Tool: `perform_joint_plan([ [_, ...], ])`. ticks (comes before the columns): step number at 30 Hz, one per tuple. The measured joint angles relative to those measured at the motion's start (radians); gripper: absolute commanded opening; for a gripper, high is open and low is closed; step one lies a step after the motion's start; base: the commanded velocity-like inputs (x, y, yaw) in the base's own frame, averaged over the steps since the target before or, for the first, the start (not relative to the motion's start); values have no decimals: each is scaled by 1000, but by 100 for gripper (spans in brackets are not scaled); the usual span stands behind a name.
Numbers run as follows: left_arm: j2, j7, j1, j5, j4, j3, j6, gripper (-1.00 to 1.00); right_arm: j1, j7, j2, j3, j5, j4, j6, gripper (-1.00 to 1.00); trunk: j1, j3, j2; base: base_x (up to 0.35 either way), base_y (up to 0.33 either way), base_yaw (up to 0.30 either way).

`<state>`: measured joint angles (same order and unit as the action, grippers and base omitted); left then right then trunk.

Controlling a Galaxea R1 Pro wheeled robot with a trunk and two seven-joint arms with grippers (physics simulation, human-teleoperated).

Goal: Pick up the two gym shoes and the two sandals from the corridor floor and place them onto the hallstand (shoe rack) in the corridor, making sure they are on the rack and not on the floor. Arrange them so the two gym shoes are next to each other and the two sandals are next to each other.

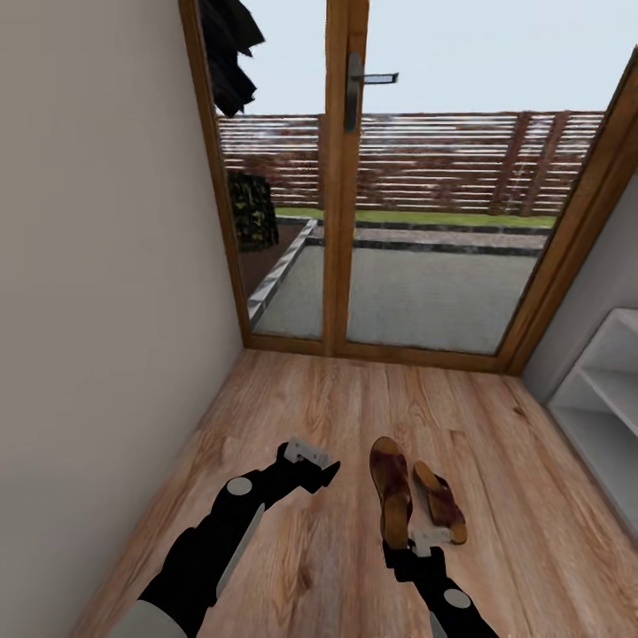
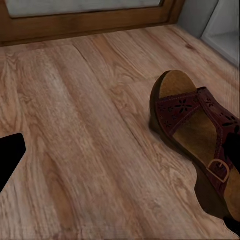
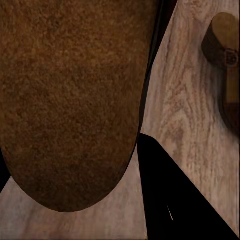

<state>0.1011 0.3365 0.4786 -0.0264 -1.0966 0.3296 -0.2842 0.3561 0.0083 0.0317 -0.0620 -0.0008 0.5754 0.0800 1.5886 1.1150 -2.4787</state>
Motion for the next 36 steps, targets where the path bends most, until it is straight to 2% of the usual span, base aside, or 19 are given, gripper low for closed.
perform_joint_plan([
  [4,0,0,0,0,0,0,0,100,0,0,-1,0,0,1,0,-100,0,-2,0,195,0,-281],
  [12,0,0,0,0,0,0,0,100,0,0,0,0,0,5,0,-100,0,-2,0,329,0,-27],
  [19,0,0,0,0,0,0,0,100,-1,0,0,0,0,4,0,-100,0,-3,0,270,0,-208],
  [36,0,0,0,0,0,0,0,100,-1,0,0,0,0,2,0,-100,0,-9,0,25,0,-297],
])
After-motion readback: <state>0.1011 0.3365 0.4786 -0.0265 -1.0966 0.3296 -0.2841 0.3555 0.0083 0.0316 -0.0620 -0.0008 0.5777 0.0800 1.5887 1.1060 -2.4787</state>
